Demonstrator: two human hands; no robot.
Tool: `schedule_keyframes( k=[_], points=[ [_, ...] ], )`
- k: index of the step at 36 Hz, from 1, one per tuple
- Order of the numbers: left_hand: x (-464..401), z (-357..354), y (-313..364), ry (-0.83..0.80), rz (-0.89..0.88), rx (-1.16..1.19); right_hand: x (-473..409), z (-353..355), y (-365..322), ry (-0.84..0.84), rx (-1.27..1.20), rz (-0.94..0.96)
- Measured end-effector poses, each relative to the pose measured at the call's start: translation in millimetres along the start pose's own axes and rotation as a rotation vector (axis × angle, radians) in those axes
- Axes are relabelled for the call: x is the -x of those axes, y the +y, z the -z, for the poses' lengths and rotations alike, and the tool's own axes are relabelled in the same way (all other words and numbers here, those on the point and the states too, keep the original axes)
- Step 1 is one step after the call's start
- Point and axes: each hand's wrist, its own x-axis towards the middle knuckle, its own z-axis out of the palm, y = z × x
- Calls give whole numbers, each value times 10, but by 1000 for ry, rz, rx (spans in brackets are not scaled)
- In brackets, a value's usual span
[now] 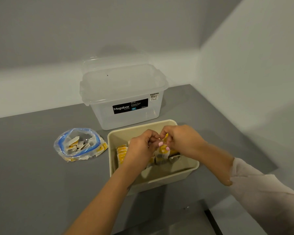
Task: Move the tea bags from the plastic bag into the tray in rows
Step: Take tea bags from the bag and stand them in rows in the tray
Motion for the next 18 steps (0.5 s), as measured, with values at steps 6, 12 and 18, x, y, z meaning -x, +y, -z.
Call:
schedule_keyframes(
  k=[6, 12, 18],
  points=[
    [-123, -25, -25, -113, -28, -538, 29, 115, 161, -11, 158, -31],
    [-183, -171, 100, -293, -93, -816, 70, 81, 229, -35, 310, -31],
    [-201, -345, 95, -363, -216, -921, 117, -45, 255, -42, 446, 2]
  ],
)
